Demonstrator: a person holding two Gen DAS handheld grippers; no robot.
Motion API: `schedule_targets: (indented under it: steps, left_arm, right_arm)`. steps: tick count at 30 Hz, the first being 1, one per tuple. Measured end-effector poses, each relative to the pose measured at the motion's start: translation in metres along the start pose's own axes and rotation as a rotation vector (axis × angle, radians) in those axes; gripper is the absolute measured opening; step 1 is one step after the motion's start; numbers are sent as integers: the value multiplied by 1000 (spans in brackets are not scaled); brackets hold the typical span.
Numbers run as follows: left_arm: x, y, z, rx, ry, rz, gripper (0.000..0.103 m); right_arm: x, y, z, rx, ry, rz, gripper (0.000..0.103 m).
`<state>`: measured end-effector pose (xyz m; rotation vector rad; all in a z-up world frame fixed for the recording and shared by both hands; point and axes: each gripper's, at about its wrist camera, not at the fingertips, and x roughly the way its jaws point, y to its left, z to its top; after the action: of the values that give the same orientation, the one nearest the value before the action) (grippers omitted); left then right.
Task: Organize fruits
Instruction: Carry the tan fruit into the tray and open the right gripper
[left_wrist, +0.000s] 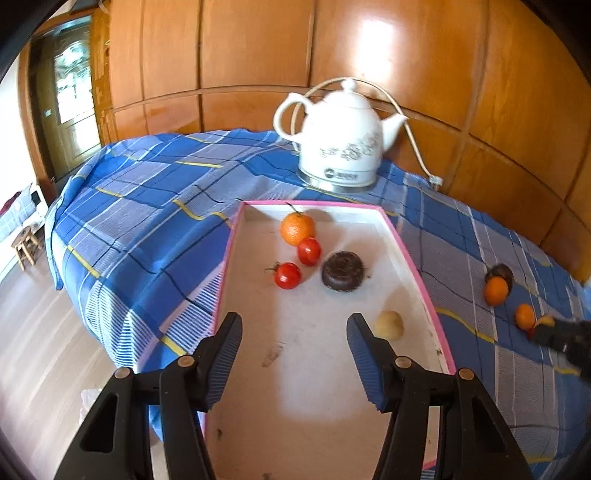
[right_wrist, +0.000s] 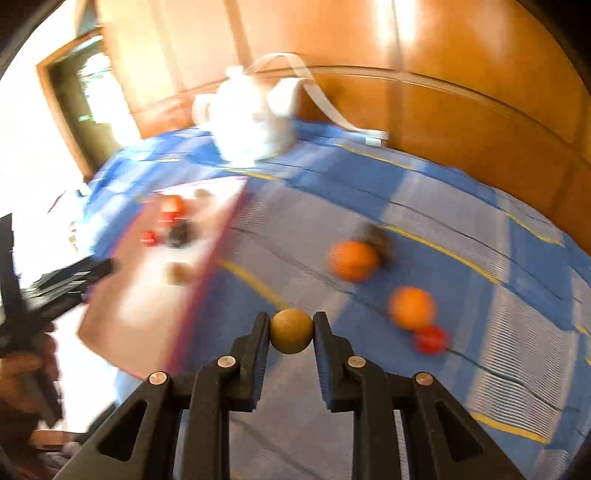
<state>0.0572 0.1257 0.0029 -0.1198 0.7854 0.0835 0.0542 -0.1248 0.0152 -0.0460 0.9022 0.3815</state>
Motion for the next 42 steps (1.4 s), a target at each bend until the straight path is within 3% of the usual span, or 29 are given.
schedule_targets:
  steps: [6,12,21,31,42]
  left_arm:
    - [0,14,5,-35,-10,18,59]
    - [2,16,5,-35,-7,18,59]
    - [6,25,6,-60,3,26,59]
    - [8,17,2,-39,12,21,59]
    - [5,14,1,-35,6,16,59]
  right_arm:
    - [33,70,12,-115,21,108,24]
    - [71,96,4,-174,100,114,24]
    - [102,105,5,-228,157,96,24]
    - [108,108,-2,-257,153,28,25]
    - [90,96,1,-150,117,90,27]
